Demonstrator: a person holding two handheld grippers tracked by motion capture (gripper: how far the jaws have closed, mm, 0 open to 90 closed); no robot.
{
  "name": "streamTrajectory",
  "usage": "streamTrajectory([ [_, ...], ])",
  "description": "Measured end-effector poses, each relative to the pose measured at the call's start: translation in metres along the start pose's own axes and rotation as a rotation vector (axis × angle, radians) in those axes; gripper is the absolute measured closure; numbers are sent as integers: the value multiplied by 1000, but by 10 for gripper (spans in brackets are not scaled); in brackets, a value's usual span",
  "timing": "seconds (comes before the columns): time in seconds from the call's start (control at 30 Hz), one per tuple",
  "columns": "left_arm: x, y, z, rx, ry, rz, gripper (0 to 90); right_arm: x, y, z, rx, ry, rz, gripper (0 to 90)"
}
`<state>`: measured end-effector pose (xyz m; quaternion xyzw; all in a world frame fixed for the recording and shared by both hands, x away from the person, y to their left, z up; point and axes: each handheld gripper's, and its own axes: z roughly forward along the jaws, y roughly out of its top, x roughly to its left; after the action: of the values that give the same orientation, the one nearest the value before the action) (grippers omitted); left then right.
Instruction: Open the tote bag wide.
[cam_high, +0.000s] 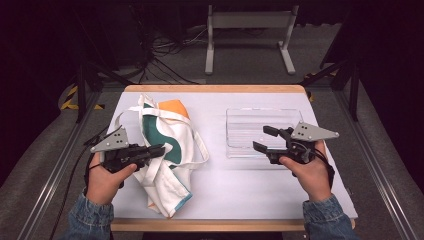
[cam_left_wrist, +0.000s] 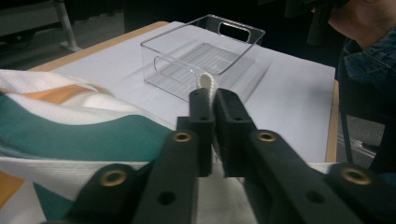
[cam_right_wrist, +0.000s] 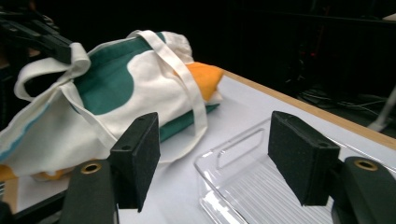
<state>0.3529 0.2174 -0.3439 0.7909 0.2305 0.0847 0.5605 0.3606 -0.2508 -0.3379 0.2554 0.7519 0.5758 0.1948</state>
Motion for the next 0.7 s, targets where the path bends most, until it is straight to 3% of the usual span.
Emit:
streamTrajectory([
  [0.13, 0, 1, -4, -28, 6, 3, 878, 10, 3, 17, -5, 76, 8, 380],
  [0.37, -2, 3, -7, -53, 8, 12, 879, 36, 14, 57, 24, 182, -55, 418],
  [0.47, -3, 4, -8, -64, 0, 8, 878, 44, 17, 70, 43, 227, -49, 452],
  [0.7, -4, 5, -10, -73, -10, 15, 878, 60, 19, 98, 92, 268, -88, 478],
])
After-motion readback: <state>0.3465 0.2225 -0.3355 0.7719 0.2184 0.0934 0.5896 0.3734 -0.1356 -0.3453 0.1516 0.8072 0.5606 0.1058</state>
